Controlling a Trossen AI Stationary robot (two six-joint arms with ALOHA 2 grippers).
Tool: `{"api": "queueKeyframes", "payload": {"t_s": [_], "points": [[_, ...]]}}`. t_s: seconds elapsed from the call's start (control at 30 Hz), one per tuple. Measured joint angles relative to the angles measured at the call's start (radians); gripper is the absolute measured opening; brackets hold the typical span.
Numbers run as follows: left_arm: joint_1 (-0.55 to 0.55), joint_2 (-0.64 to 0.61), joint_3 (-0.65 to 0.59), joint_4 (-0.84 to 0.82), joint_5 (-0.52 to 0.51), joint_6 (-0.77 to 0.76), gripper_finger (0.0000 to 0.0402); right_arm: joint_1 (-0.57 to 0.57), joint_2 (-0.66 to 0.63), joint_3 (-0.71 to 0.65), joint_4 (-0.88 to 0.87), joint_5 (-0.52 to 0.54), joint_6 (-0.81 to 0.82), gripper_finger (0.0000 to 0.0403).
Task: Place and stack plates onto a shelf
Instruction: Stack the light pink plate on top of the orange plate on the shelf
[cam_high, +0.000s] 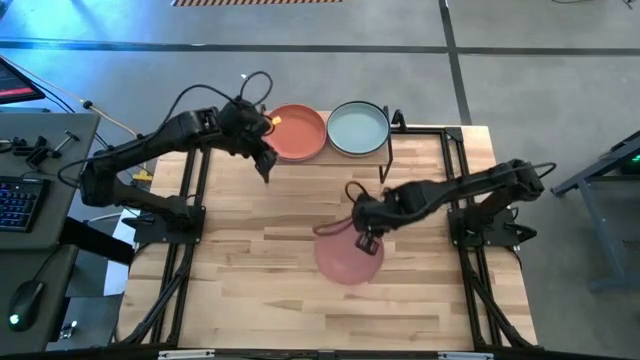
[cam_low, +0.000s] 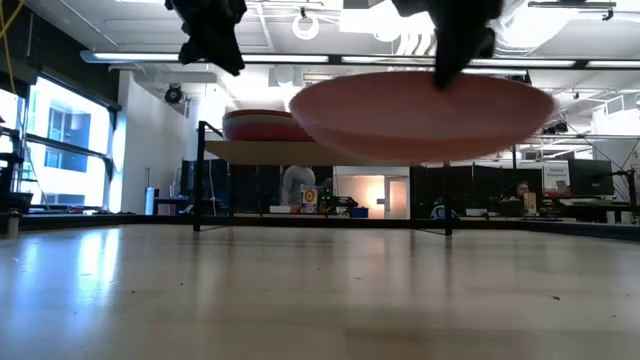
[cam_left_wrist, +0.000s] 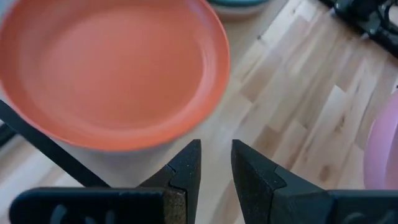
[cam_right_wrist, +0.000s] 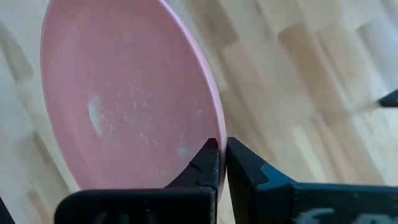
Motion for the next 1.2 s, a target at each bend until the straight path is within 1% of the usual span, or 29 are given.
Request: {"api": "queueKeyframes", "payload": {"t_s": [0.23, 0.33, 0.43, 0.6, 0.8, 0.9, 1.07, 1.2], "points": [[0.064, 0.0, 0.06, 0.003, 0.001, 0.071, 0.0078, -0.135, 0.0, 0.102, -0.001, -0.001, -0.072, 0.0], [0.091, 0.0, 0.072, 0.003, 0.001, 0.092, 0.0078, -0.209, 0.0, 0.161, 0.007, 0.023, -0.11, 0.0], [0.121, 0.0, 0.079, 0.003, 0.001, 0.109, 0.0078, -0.292, 0.0, 0.222, 0.031, 0.045, -0.162, 0.0], [0.181, 0.0, 0.079, 0.003, 0.001, 0.12, 0.0078, -0.444, 0.0, 0.301, 0.12, 0.041, -0.256, 0.0], [0.258, 0.0, 0.079, 0.025, 0.001, 0.127, 0.0078, -0.619, -0.001, 0.321, 0.318, -0.053, -0.341, 0.0], [0.289, 0.0, 0.079, 0.061, 0.001, 0.127, 0.0078, -0.686, 0.009, 0.323, 0.427, -0.085, -0.373, 0.0], [0.331, 0.0, 0.079, 0.129, 0.001, 0.126, 0.0078, -0.754, 0.055, 0.323, 0.597, -0.152, -0.393, 0.0], [0.349, 0.0, 0.079, 0.173, 0.001, 0.127, 0.0078, -0.783, 0.1, 0.323, 0.625, -0.171, -0.393, 0.0]]}}
